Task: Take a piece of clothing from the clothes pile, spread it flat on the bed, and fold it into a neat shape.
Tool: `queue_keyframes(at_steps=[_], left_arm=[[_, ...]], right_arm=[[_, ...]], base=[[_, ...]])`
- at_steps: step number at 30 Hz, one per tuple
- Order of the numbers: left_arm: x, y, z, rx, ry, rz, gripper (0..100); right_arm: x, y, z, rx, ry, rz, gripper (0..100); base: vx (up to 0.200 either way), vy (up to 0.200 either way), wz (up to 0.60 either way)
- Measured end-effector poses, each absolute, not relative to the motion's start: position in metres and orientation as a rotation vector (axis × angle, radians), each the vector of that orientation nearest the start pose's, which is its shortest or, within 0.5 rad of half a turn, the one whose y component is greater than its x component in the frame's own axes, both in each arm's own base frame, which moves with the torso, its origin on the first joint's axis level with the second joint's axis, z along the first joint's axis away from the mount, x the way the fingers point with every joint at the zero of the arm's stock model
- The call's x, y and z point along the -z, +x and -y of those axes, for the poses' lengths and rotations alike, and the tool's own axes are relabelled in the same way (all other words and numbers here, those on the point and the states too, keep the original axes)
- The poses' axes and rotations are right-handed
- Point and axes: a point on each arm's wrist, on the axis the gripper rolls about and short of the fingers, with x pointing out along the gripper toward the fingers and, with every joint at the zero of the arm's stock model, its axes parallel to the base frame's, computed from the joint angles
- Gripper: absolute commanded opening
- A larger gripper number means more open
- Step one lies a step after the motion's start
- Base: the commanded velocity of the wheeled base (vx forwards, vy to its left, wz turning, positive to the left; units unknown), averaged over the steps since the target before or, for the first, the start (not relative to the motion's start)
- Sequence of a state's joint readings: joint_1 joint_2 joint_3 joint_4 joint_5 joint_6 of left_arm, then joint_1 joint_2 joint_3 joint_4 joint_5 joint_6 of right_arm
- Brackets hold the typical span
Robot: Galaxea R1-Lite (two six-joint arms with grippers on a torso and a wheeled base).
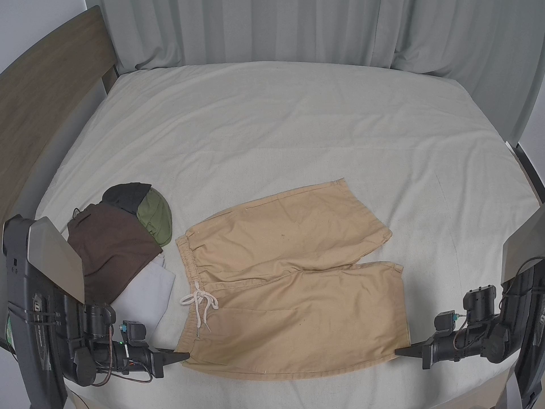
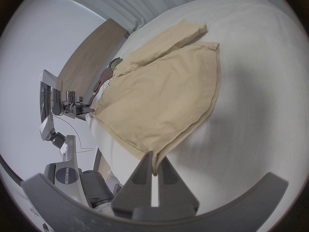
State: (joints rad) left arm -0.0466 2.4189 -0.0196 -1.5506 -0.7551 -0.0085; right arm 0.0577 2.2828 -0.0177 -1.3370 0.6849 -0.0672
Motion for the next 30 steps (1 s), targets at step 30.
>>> queue_keyframes(at_steps=[30], left_arm=[[0.016,0.230,0.037,0.750,-0.415,-0.715,0]], right_arm=[[0.006,0.214,-0.034,-0.734,0.270,-0.676,0]], base=[[0.000,0.000,0.00]])
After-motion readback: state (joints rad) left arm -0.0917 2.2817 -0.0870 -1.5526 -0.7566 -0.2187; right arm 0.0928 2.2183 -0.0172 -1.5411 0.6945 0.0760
